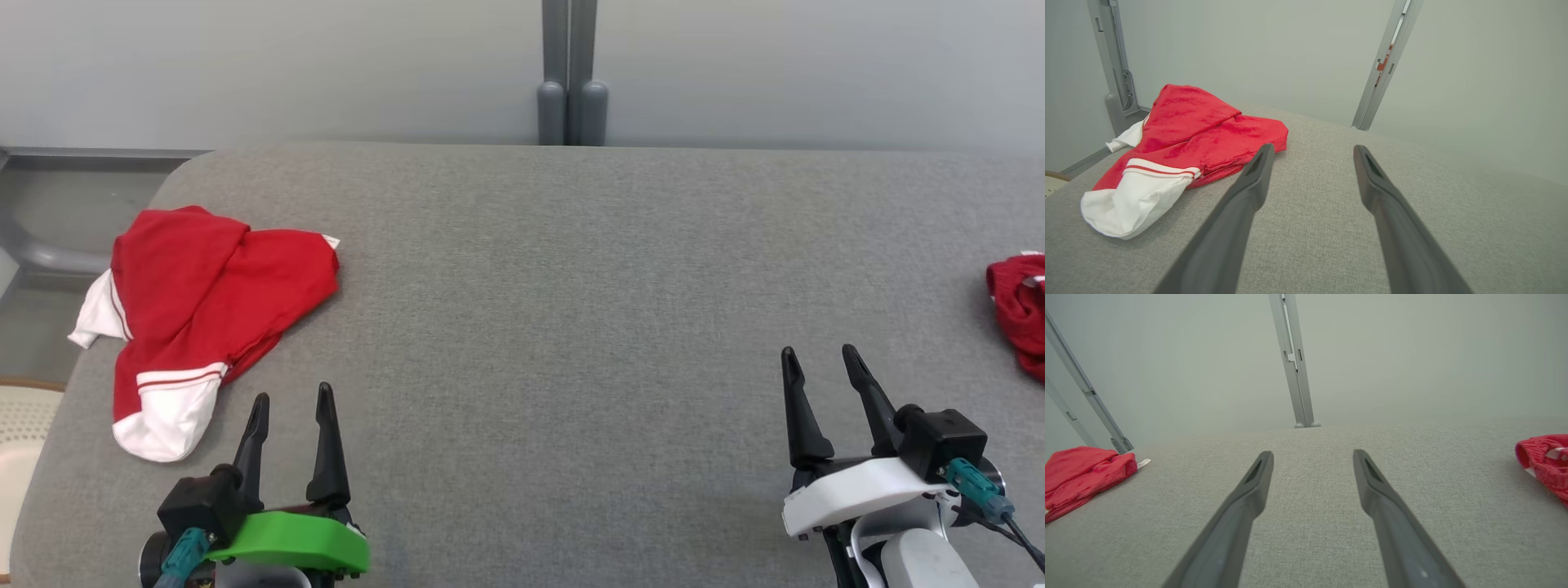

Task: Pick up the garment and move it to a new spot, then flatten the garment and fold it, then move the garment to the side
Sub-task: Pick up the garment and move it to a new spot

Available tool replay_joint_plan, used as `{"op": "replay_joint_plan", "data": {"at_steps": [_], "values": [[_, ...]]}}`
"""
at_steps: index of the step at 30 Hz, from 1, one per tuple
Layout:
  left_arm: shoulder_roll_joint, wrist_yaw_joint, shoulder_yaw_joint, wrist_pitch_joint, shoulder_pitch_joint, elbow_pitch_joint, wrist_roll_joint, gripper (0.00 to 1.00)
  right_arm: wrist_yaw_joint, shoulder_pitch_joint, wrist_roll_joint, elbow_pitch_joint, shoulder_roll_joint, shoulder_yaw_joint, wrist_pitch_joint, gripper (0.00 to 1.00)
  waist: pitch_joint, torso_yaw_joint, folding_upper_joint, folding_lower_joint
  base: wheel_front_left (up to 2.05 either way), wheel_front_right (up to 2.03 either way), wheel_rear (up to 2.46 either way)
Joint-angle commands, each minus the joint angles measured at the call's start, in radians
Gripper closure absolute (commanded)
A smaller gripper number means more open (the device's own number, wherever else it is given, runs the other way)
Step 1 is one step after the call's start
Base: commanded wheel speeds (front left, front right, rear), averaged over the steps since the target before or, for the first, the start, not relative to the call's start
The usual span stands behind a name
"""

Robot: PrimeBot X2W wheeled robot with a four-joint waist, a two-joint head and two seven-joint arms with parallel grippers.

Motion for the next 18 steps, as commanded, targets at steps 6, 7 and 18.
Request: {"op": "replay_joint_plan", "data": {"at_steps": [6, 7, 18], "values": [[0.004, 0.0, 0.008, 0.0, 0.012, -0.002, 0.013, 0.0, -0.001, 0.014, -0.004, -0.011, -0.001, 0.002, -0.003, 0.0, -0.007, 0.218, 0.0, 0.0, 0.0, 0.0, 0.0], [0.003, -0.002, 0.007, 0.0, 0.012, -0.002, 0.013, 0.0, -0.001, 0.013, -0.004, -0.012, -0.001, 0.003, -0.003, 0.0, -0.006, 0.242, 0.0, 0.0, 0.0, 0.0, 0.0], [0.003, -0.003, 0.025, 0.0, 0.032, -0.006, 0.006, 0.0, -0.001, -0.005, 0.005, -0.002, -0.001, 0.028, -0.003, 0.0, 0.008, 0.424, 0.0, 0.0, 0.0, 0.0, 0.0]]}}
